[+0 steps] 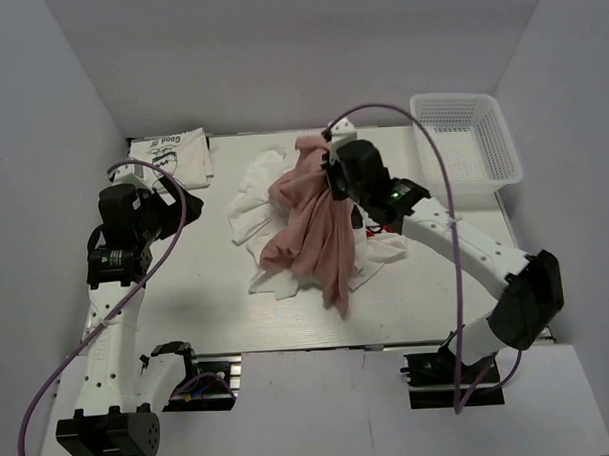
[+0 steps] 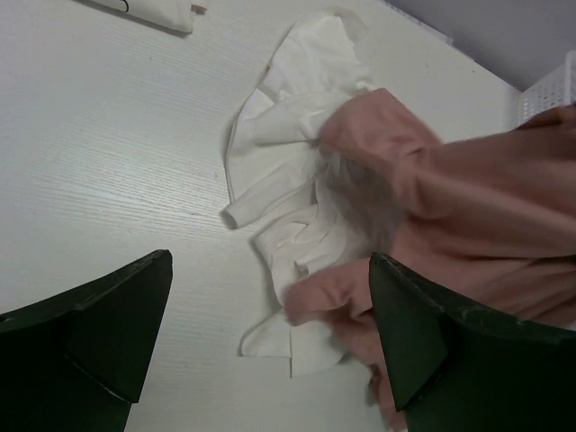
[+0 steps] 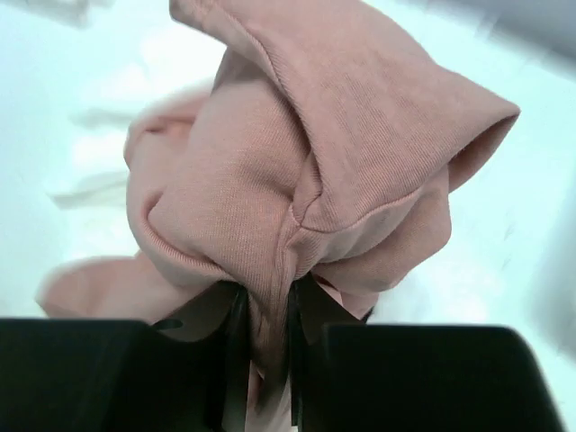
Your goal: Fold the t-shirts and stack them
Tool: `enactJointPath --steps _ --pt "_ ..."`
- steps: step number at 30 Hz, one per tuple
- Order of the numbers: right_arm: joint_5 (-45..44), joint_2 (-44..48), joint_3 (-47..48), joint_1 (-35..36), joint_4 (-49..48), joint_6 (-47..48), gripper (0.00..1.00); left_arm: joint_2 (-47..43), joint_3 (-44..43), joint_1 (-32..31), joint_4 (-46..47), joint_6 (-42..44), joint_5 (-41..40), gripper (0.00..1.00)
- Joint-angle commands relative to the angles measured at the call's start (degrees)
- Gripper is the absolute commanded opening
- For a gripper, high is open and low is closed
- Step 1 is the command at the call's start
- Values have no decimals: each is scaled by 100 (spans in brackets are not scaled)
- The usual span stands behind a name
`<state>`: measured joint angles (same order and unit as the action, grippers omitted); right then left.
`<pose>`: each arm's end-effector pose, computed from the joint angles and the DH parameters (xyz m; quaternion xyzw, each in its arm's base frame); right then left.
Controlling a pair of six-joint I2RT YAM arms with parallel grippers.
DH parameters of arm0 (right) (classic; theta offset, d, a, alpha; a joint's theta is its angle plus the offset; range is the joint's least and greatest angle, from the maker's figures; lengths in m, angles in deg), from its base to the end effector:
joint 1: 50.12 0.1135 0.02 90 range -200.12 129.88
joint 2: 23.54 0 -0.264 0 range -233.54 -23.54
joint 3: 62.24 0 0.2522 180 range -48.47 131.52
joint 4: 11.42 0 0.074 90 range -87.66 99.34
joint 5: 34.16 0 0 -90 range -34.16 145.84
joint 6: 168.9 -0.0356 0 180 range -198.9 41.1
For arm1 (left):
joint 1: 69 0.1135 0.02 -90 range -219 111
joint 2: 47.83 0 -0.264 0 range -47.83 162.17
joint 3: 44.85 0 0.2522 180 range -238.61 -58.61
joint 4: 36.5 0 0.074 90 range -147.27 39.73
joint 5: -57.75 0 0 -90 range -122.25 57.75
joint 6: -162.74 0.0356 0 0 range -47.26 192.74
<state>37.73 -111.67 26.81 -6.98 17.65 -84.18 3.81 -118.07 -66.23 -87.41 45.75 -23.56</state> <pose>0.2693 0.2372 0.3305 -0.1983 0.8276 0.0850 0.5182 0.1859 0.0036 0.3598 -0.1840 0.8416 -0.1696 0.4787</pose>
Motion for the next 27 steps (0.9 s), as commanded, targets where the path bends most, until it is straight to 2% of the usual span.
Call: enactJointPath --steps 1,3,7,9,16,22,24,27 --pt "-298 561 861 -129 -837 298 0 -75 84 -22 225 140 142 100" --pt "-579 509 1197 -165 -679 369 0 -5 153 -22 173 289 220 100" --pt "-1483 193 2443 -594 -416 466 0 48 365 74 366 456 414 100" --pt "-1862 -10 3121 -779 -257 667 0 109 304 75 244 292 204 100" --pt "-2469 -1212 4845 -2264 -151 1327 0 110 356 5 85 352 -235 100" --pt "-1856 -1680 4917 -3581 -545 1363 0 110 356 66 85 352 -174 100" --pt "-1697 -2153 4908 -3889 -704 1502 0 110 356 66 85 352 -174 100" --pt "-891 -2951 5179 -4225 -539 1398 0 57 356 14 85 186 -18 100"
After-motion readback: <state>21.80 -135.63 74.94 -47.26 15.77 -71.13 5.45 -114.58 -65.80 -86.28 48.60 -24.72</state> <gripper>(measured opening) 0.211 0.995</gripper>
